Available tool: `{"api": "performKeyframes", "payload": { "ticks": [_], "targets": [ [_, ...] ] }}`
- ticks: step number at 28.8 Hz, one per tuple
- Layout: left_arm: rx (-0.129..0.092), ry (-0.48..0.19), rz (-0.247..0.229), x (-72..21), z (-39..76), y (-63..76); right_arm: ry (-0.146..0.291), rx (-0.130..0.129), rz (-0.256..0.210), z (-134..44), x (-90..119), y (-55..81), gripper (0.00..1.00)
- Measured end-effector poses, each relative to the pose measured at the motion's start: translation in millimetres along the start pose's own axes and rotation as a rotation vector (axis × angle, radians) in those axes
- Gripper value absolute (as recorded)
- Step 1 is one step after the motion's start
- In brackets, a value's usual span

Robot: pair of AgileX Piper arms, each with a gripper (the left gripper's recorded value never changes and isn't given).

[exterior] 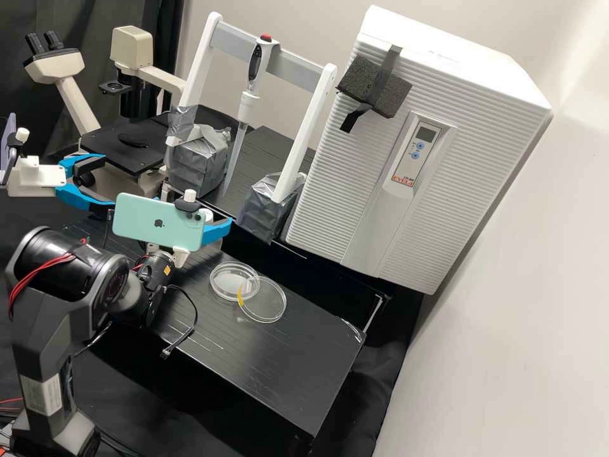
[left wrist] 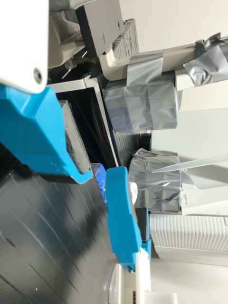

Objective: Open the bottle

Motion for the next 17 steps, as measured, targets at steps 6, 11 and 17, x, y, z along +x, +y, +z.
{"api": "performKeyframes", "payload": {
  "ticks": [6,11,17],
  "targets": [
    [0.0,0.0,0.0,0.0,0.0,0.0,-0.016,0.001,0.019,3.8,2.1,4.7,1.0],
    [0.0,0.0,0.0,0.0,0.0,0.0,-0.015,0.0,0.02,3.6,2.4,5.1,0.0],
    [0.001,0.0,0.001,0.3,-0.1,0.4,-0.011,-0.007,0.025,3.1,6.2,6.2,0.0]
  ]
}}
